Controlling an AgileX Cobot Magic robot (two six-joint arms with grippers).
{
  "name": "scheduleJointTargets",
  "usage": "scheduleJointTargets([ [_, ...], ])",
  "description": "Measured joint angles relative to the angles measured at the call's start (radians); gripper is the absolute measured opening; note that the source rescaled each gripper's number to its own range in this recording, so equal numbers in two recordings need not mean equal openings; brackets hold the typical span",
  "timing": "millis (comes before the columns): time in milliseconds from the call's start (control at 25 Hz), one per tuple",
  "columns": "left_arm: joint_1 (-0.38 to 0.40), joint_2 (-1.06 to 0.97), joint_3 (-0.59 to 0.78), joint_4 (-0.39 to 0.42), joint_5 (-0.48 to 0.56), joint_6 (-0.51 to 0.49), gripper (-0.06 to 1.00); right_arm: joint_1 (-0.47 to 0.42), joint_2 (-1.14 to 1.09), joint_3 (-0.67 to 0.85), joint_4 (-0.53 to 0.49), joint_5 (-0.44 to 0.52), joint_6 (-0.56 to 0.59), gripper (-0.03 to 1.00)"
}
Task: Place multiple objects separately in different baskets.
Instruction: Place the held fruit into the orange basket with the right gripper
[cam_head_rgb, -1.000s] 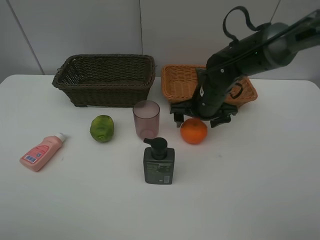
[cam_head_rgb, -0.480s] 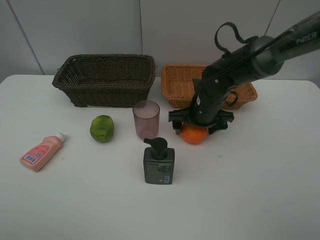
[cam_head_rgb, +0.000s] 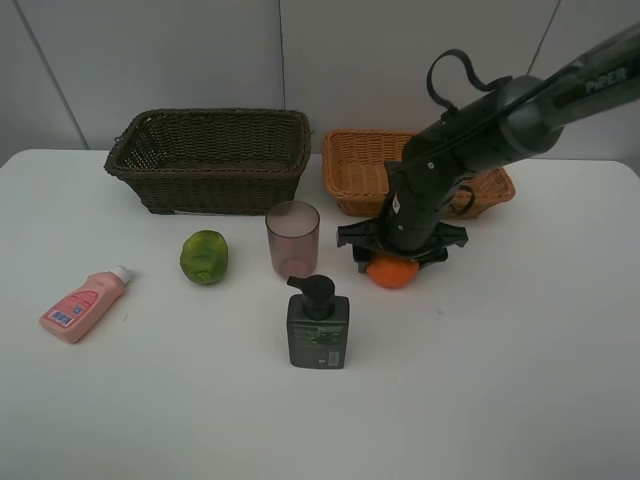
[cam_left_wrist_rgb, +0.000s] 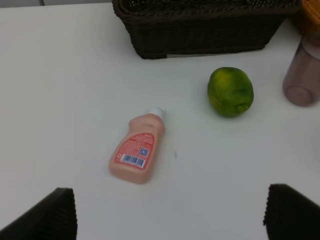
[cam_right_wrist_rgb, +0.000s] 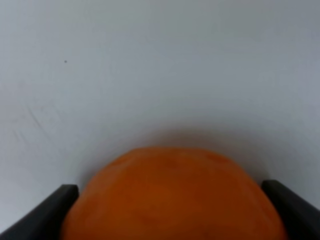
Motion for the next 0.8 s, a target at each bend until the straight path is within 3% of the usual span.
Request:
scheduleJointTargets([
  [800, 0.0, 0.0, 0.0, 0.0, 0.0, 0.0, 0.97, 0.0, -0.025, 0.0, 0.001, 0.042, -0.021, 0.63],
])
